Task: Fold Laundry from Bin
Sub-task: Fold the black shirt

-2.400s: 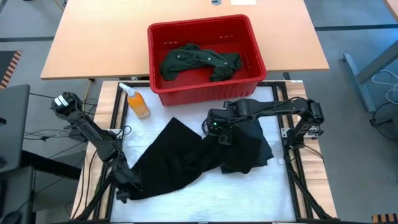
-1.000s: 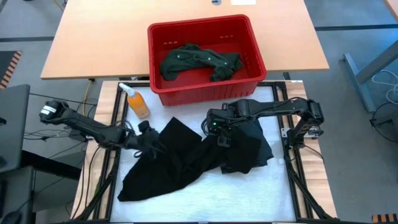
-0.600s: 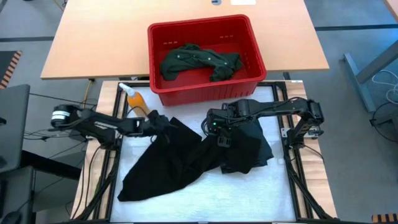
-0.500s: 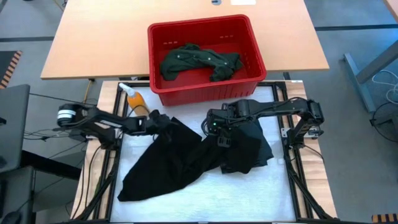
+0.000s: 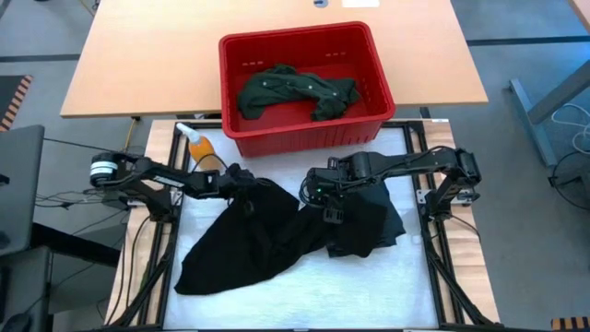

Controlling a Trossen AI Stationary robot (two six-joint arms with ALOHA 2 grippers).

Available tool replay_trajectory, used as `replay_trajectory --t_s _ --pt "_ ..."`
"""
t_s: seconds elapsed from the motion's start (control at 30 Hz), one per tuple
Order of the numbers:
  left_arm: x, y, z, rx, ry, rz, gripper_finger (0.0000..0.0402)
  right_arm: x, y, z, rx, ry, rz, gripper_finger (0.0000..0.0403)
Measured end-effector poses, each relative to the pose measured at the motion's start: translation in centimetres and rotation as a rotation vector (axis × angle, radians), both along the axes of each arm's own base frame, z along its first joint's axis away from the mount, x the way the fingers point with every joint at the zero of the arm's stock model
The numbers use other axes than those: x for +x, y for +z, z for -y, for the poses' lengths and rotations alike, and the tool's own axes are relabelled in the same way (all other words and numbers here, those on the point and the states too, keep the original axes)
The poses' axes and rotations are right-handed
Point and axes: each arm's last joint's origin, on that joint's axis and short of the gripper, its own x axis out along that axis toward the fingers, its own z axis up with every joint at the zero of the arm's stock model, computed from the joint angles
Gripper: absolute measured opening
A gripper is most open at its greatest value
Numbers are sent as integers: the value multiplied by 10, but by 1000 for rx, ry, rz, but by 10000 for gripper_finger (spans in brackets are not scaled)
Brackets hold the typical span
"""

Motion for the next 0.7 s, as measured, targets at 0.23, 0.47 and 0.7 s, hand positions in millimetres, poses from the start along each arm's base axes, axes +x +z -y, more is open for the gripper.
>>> replay_trajectory --t_s 0.23,0.47,0.7 --pt "-34 73 13 132 66 89 1 -2 0 -10 -96 4 0 21" --pt "-96 168 38 168 17 606 0 -2 1 -6 -178 -29 0 21" --pt "-167 217 47 109 -101 1110 0 -1 1 12 -181 -92 -2 21"
